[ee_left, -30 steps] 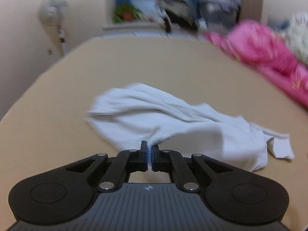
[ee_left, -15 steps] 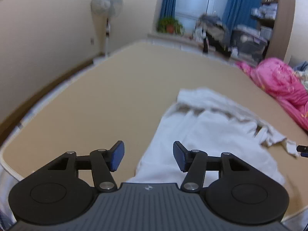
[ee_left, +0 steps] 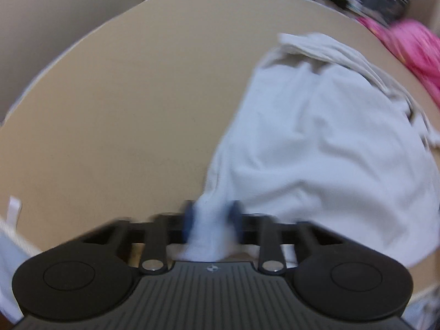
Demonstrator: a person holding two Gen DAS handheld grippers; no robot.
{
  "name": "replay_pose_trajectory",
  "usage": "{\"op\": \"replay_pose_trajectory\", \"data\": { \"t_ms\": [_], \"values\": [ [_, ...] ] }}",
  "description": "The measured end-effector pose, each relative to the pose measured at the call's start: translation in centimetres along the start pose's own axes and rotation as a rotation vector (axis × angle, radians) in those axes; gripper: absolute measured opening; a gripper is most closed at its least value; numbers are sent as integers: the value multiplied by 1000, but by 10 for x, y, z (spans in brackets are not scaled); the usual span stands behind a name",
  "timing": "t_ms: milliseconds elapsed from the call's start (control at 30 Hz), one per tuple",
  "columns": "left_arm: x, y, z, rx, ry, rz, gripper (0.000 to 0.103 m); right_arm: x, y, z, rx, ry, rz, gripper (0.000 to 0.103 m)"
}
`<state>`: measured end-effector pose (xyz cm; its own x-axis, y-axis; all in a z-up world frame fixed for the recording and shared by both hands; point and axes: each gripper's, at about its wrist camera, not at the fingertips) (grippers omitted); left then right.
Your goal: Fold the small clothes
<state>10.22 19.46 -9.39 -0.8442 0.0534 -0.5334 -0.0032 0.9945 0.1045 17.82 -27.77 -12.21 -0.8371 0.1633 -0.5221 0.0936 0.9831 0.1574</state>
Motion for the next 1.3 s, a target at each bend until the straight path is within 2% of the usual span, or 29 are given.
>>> {"op": "replay_pose_trajectory", "data": {
  "t_ms": [33, 100, 167, 233, 300, 333, 367, 433, 467, 533, 567, 600, 633, 667, 700, 733, 800, 833, 933, 1000, 1100, 1167, 1300],
  "values": [
    [0, -4, -3, -8, -4, 22, 5, 2, 1, -3, -6, -8, -18, 6],
    [3, -6, -10, -27, -25, 39, 4, 3, 2, -14, 6, -46, -63, 5],
    [1, 1, -25, -15, -80, -13, 4, -10, -17, -35, -12, -92, 29, 4],
    [5, 13, -56, 76, -159, -82, 4, -21, -46, -75, -98, -171, 212, 3],
    [16, 18, -92, 164, -229, -100, 4, -18, -64, -131, -134, -283, 263, 3],
    [23, 16, -109, 162, -253, -67, 4, -12, -69, -157, -128, -327, 268, 3],
    [31, 11, -122, 138, -260, -16, 4, -4, -75, -179, -130, -345, 284, 3],
    [48, 7, -127, 128, -192, 23, 4, 16, -83, -204, -142, -308, 304, 3],
    [55, 9, -122, 157, -123, 15, 4, 27, -82, -203, -122, -254, 266, 3],
    [60, 8, -108, 229, -9, 35, 5, 49, -78, -181, -15, -144, 179, 3],
    [60, 3, -105, 214, 17, 67, 10, 57, -77, -167, 36, -79, 147, 3],
    [58, 1, -105, 178, 24, 92, 11, 67, -77, -151, 76, 8, 114, 3],
    [54, -3, -102, 128, 14, 113, 14, 74, -75, -141, 90, 61, 88, 4],
    [51, -4, -104, 105, -8, 113, 20, 77, -72, -136, 114, 75, 70, 3],
    [46, -3, -106, 110, -33, 100, 23, 78, -68, -135, 164, 57, 50, 4],
    [42, -4, -109, 123, -59, 87, 24, 77, -65, -139, 172, 13, 45, 7],
    [35, -11, -118, 126, -124, 65, 24, 65, -65, -151, 103, -72, 99, 15],
    [31, -14, -123, 119, -159, 67, 24, 56, -66, -158, 56, -129, 138, 25],
    [18, -32, -124, 89, -232, 81, 24, 26, -67, -170, -56, -275, 182, 28],
    [12, -40, -125, 90, -261, 65, 23, 6, -69, -168, -121, -335, 203, 31],
    [1, -52, -122, 89, -304, 79, 24, -21, -68, -153, -174, -378, 233, 32],
    [-10, -55, -126, 77, -339, 133, 24, -30, -68, -133, -183, -385, 267, 32],
    [-35, -38, -142, 43, -485, 243, 26, -54, -71, -90, -167, -340, 318, 32]
  ]
}}
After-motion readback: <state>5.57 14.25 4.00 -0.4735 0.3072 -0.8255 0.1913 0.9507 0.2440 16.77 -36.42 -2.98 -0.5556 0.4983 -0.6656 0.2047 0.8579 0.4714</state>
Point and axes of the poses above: each gripper's, at about its wrist camera, not at the fingertips, and z roughly the way its jaws point, y to its left, x to its underside, and after that the axes turned 14 degrees about z, right-handed
